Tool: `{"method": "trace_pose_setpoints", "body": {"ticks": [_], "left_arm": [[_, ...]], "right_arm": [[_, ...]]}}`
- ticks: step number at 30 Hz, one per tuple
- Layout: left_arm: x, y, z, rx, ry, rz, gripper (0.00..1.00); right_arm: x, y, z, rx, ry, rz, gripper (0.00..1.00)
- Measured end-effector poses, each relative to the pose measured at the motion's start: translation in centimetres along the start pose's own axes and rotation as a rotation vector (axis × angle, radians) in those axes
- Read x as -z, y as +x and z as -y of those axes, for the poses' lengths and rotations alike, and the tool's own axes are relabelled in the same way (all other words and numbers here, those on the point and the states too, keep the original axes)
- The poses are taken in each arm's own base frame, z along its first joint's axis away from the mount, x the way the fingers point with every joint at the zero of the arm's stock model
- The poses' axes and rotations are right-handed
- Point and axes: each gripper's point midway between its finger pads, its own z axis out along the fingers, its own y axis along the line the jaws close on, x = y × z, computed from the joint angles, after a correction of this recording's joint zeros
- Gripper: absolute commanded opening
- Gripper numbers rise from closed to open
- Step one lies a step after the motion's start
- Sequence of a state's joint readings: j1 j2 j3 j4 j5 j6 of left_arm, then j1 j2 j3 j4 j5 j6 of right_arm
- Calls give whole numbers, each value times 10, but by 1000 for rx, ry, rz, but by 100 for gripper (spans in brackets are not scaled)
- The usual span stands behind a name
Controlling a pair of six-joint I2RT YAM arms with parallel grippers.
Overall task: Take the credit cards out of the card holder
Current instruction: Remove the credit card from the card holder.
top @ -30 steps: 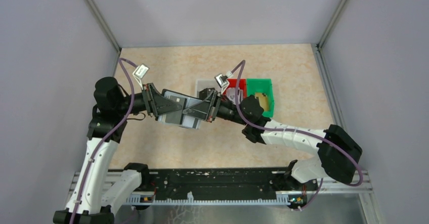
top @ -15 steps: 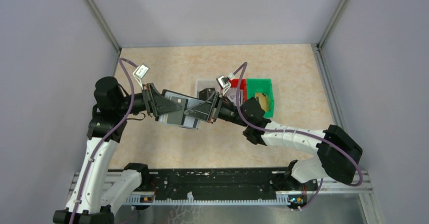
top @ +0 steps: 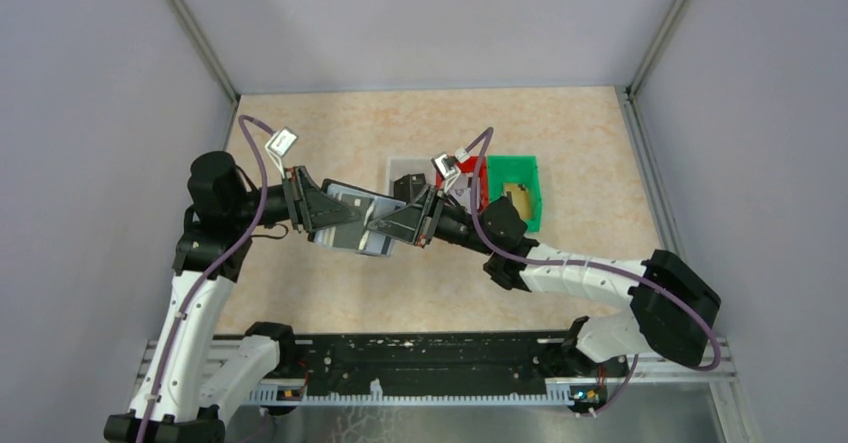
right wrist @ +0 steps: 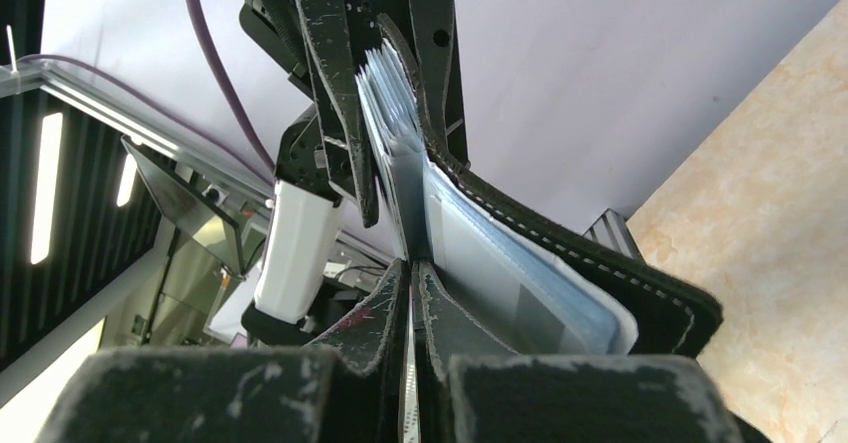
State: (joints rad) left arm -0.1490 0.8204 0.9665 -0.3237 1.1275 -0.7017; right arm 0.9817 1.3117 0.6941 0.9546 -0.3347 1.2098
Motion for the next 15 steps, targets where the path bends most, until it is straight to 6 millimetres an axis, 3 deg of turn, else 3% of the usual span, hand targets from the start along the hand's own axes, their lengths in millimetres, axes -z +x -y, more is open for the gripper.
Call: {"method": "trace_pose_setpoints", "body": {"ticks": [7,13,15], "left_arm": [[0,0,2,-3,6,-3,33],[0,0,2,-7,6,-3,21],[0,0,2,-7,6,-3,16]], "right_arm": [[0,0,1,-1,7,0,0],[1,-1,-2,2,0,2,0],[1,-1,-2,3,-2,2,13]]}}
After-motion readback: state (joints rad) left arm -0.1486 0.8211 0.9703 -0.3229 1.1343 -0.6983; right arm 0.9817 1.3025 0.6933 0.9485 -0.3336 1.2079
